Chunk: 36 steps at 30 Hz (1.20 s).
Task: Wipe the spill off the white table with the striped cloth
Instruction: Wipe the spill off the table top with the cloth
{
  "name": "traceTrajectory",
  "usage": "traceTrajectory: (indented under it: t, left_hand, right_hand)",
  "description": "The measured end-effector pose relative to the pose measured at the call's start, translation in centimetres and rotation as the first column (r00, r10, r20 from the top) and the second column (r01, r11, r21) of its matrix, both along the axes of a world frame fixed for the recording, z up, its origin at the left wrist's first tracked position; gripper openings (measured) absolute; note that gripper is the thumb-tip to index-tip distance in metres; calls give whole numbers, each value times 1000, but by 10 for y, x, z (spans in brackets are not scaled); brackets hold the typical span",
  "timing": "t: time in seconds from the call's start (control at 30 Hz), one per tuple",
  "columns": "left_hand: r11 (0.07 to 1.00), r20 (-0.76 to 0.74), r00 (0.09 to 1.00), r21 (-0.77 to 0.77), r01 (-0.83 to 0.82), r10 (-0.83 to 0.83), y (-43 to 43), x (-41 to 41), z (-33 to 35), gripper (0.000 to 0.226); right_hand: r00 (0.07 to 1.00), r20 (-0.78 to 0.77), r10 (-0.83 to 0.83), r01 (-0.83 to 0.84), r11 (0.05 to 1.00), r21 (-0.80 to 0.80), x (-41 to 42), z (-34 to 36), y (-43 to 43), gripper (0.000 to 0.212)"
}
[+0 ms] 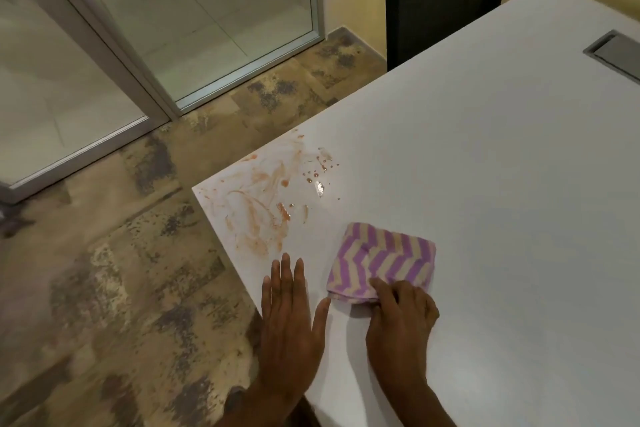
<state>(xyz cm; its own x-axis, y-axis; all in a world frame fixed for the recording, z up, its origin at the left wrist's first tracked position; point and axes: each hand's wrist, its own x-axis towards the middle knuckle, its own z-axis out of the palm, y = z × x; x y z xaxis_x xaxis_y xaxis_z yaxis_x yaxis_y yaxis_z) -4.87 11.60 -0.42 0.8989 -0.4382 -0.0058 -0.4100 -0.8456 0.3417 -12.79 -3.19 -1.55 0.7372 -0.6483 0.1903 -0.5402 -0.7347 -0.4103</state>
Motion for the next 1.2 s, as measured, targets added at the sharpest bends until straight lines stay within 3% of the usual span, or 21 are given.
traceTrajectory:
  t: [0.17, 0.27, 0.37, 0.47, 0.57, 0.77, 1.1, 1.2]
  left_hand:
    - [973, -69, 972, -50, -226, 223, 40, -5, -6, 80]
    - [956, -101, 954, -50, -288, 282, 55, -3, -12, 86]
    - [963, -106, 960, -45, -264, 258, 65, 1, -18, 93]
    - [971, -113, 966, -31, -237, 232, 72, 4, -24, 97]
    - [976, -127, 969, -14, -215, 212, 77, 7, -30, 100]
    - [994, -35, 993, 9, -109, 109, 77, 10, -31, 90]
    - [996, -20, 995, -3, -94, 94, 74, 9, -40, 80]
    - [995, -14, 995, -1, -103, 103, 75, 9, -41, 82]
  right_hand:
    - [993, 51, 106, -112, 983, 148, -11, 20, 23, 48]
    - [982, 185, 33, -79, 967, 243, 8, 46, 21, 51]
    - [986, 138, -92, 48, 955, 292, 41, 52, 13, 61]
    - [991, -48, -125, 132, 970, 206, 64, 29, 14, 64]
    - [978, -186, -93, 110, 990, 85, 68, 7, 24, 70]
    - [964, -183, -190, 193, 981, -6, 51, -1, 32, 76]
    - [968, -249, -2, -28, 993, -117, 105, -11, 40, 79]
    - [974, -226, -20, -8, 992, -125, 102, -10, 39, 80]
